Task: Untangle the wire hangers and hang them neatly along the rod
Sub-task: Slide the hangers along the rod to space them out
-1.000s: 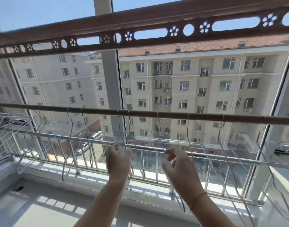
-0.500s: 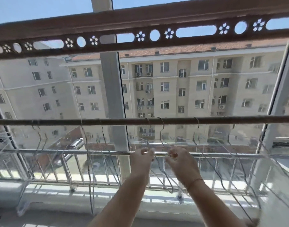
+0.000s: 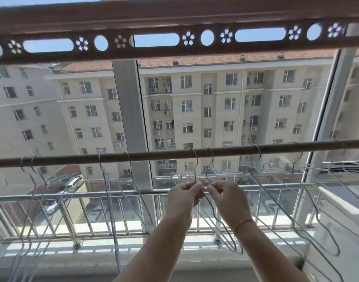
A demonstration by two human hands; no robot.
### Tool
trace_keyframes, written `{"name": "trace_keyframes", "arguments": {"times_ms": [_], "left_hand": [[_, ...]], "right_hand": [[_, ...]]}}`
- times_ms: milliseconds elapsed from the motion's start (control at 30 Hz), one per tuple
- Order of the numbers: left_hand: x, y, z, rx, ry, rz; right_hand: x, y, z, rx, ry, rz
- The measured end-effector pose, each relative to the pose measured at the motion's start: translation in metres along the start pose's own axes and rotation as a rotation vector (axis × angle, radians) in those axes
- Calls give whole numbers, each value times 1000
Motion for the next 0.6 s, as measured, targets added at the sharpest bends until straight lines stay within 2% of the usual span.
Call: {"name": "trace_keyframes", "arguments": {"times_ms": [300,600], "left_hand": [[0,30,-3,54,-32,-127],[0,45,-3,41,-30,-172]], "right_hand": [[-6,12,-11,-35,-37,-17],[-8,22,-23,-34,-79,-28]]}}
Point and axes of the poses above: each hand's wrist, its own x-axis away from the middle knuckle, its own y-axis out of the back of the hand, z = x × y, the point moved 4 cm from there along -x, towards the middle knuckle, and after that the axes turned 1 degree about x, right-handed, at the moved point
